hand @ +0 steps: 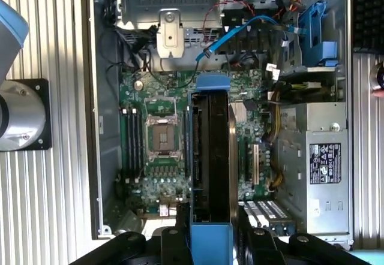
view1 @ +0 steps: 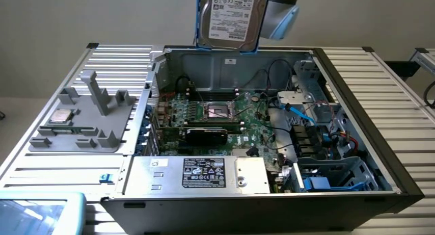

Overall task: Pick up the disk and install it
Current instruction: 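Pick up the disk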

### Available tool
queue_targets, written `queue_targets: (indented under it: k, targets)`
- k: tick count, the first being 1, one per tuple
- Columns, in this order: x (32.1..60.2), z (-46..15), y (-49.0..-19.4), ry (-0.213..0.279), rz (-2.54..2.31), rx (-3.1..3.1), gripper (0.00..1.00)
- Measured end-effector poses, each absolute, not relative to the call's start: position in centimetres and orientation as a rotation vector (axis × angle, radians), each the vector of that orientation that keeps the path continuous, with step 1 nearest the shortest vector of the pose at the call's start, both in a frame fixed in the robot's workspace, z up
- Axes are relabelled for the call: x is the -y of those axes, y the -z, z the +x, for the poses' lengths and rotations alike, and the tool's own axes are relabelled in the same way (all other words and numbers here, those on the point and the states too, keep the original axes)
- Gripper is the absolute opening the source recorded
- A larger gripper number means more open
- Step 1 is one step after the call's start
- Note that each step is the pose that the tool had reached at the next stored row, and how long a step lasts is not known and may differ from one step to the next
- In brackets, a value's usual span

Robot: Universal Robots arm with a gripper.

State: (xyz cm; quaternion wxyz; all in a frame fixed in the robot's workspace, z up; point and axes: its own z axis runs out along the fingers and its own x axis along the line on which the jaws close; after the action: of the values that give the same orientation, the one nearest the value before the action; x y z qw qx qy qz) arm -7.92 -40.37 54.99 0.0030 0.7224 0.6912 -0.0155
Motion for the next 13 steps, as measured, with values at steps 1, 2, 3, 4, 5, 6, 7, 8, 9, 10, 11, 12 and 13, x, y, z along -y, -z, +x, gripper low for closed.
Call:
queue_targets:
  k: [1, 2, 3, 4, 5, 6, 7, 8, 9, 10, 11, 12, 13]
  targets:
    - [40.6, -7.6, -55.0, 0.049, 2.266, -2.168, 0.37]
    - [40.8, -7.3, -55.1, 0.049, 2.266, -2.168, 0.37]
    - [41.0, -6.9, -55.2, 0.049, 2.266, -2.168, 0.37]
    - [41.2, -6.6, -55.2, 0.049, 2.266, -2.168, 0.37]
    - [41.5, -6.3, -55.3, 0.049, 2.266, -2.168, 0.37]
    - [41.7, -6.0, -55.3, 0.049, 2.266, -2.168, 0.37]
    - [41.9, -5.7, -55.4, 0.049, 2.266, -2.168, 0.37]
    - [42.2, -5.5, -55.4, 0.049, 2.266, -2.168, 0.37]
    - [42.4, -5.2, -55.4, 0.049, 2.266, -2.168, 0.37]
    - [42.7, -4.9, -55.5, 0.049, 2.266, -2.168, 0.37]
    - [42.9, -4.7, -55.5, 0.049, 2.266, -2.168, 0.37]
    - [43.1, -4.5, -55.5, 0.049, 2.266, -2.168, 0.37]
    - [43.4, -4.2, -55.5, 0.049, 2.266, -2.168, 0.37]
